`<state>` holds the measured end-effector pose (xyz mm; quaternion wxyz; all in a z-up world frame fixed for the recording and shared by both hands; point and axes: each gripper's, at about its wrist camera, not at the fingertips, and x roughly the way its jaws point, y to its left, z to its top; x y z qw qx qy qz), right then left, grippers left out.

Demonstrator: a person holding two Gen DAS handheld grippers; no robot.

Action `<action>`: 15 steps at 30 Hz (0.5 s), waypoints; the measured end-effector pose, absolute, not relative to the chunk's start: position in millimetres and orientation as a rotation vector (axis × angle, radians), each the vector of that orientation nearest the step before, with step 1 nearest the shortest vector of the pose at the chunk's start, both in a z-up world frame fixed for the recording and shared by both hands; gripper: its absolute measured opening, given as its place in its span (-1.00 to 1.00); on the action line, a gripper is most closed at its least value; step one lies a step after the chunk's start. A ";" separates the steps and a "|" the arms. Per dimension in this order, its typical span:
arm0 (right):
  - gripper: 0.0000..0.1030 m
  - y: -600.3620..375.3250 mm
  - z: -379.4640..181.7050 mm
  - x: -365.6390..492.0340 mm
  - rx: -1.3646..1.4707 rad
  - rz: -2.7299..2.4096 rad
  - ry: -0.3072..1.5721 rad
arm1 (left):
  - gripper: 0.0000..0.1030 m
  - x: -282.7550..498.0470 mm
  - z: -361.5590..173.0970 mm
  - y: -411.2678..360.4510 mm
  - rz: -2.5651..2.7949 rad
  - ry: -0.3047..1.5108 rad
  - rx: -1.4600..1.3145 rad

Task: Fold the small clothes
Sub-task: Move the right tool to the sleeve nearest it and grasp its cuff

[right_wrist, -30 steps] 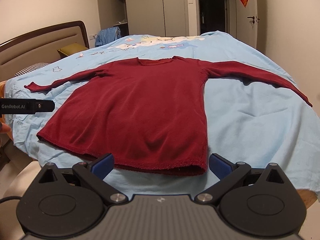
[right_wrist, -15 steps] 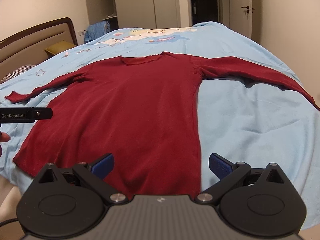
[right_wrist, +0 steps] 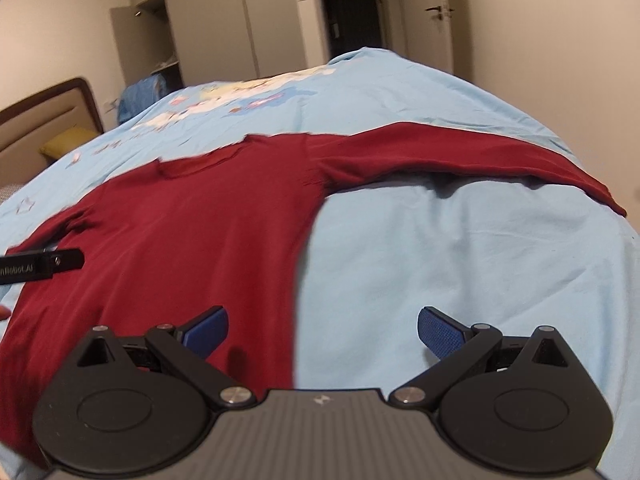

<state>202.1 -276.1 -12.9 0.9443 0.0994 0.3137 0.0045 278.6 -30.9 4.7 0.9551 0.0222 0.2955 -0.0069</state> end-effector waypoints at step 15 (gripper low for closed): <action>1.00 -403.6 -38.6 256.3 0.445 -0.167 0.474 | 0.99 360.5 -40.9 -47.5 0.013 0.607 -0.054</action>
